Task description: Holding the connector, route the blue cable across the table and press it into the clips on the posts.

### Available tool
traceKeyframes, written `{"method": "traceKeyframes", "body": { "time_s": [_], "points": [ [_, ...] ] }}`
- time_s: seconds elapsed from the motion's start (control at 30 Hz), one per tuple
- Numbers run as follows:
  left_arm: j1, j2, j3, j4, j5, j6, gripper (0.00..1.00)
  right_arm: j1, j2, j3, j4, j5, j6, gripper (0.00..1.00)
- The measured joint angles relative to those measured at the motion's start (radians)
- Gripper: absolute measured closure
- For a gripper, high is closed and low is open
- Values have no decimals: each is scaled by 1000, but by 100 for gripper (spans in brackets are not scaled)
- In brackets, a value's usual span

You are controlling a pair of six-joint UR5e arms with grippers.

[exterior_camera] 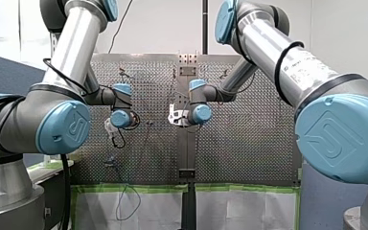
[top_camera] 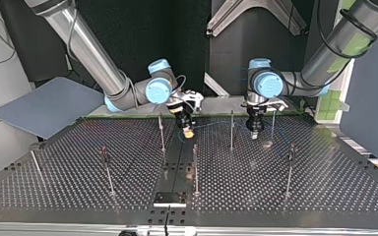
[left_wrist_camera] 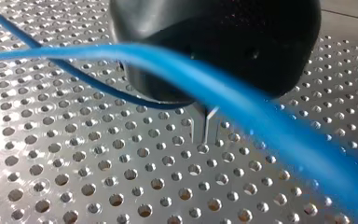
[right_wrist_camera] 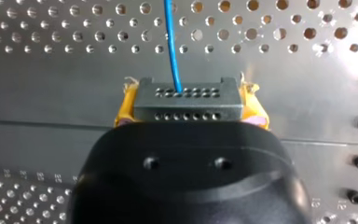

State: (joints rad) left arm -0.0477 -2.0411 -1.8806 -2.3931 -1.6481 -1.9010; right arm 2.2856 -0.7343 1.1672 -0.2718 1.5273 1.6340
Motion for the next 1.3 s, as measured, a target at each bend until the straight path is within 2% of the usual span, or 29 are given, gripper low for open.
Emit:
{"method": "traceKeyframes", "body": {
  "time_s": [0.07,0.1,0.17,0.2,0.23,0.47,0.73,0.87,1.07,1.3],
  "points": [
    [-2,0,0,-12,-9,14,53,-2,0,-6,4,0,0,100],
    [-3,0,0,-19,-15,21,53,-2,0,-9,8,-1,0,100],
    [-7,0,0,-36,-31,39,24,-4,0,-17,19,-1,-2,100],
    [-9,0,0,-44,-39,46,24,-4,0,-20,25,-1,-2,100],
    [-12,0,0,-55,-49,58,2,-5,0,-23,30,-1,-2,100],
    [-25,1,-1,-119,-111,121,2,-12,-2,-28,71,8,-3,100],
    [-59,29,-28,-191,-154,185,2,-23,-4,-30,77,21,-6,100],
    [-77,63,-61,-227,-156,184,2,-28,-4,-31,76,20,-4,100],
    [-117,113,-105,-246,-163,153,2,-32,-5,-32,75,13,-4,100],
    [-177,174,-114,-271,-217,138,2,-35,-5,-33,75,3,-5,100]
  ]
}}
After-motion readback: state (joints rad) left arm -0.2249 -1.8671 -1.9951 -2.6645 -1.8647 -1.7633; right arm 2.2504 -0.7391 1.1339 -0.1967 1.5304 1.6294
